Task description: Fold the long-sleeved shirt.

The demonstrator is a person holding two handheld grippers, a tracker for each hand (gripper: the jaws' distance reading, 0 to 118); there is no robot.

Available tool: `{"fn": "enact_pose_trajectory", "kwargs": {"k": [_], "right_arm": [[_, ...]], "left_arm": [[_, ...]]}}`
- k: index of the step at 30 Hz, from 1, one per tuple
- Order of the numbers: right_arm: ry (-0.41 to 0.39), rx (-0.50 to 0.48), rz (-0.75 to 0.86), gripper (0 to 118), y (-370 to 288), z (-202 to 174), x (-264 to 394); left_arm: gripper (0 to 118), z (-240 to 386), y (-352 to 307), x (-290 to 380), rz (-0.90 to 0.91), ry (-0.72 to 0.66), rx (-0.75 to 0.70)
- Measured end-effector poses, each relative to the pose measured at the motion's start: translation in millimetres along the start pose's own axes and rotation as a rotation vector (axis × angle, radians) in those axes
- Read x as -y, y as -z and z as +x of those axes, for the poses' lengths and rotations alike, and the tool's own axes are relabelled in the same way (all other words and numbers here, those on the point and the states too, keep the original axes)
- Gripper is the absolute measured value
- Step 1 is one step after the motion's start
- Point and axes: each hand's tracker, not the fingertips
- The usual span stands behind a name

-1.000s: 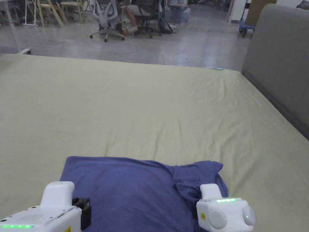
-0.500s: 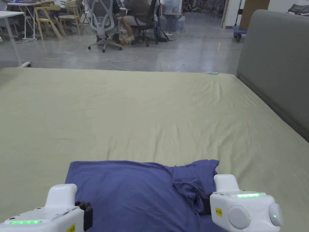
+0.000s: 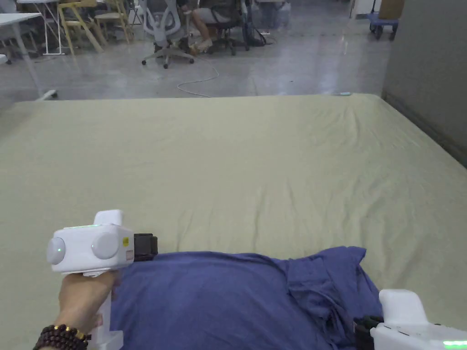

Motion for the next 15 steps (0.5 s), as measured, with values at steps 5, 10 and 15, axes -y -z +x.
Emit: {"fn": "enact_pose_trajectory", "kwargs": {"k": [5, 10, 15], "right_arm": [[0.005, 0.02, -0.03, 0, -2, 2, 0], [-0.008, 0.031, -0.045, 0, 13, 14, -21], [-0.037, 0.074, 0.02, 1, 45, 36, -93]], "left_arm": [[112, 5, 50, -2, -0.132, 0.053, -0.048], [18, 24, 42, 10, -0.148, 0.023, -0.024], [0, 37, -11, 8, -0.041, 0.056, 0.07]]}}
